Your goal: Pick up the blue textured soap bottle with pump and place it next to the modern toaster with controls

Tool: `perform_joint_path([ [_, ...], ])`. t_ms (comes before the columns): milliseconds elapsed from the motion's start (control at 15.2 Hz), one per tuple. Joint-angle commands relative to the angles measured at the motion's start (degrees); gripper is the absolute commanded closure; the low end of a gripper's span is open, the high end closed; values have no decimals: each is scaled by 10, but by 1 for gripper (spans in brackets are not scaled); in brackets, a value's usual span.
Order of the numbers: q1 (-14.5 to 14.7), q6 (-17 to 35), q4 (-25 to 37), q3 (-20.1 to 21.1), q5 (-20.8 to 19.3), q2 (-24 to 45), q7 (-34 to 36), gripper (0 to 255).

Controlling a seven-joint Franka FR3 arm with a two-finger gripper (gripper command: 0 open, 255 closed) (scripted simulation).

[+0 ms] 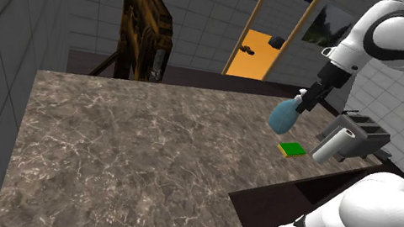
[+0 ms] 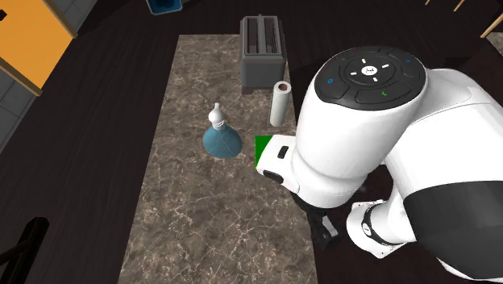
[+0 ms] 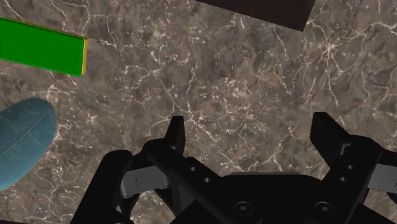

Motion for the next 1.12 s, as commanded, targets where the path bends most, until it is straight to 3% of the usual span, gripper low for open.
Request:
perform_joint_path([
  [0, -12, 38, -11, -23, -14, 9, -19, 0],
  [594, -45, 209, -17, -137, -41, 99, -110, 0],
  [1056, -30, 332, 20, -242, 1, 205, -205, 0],
])
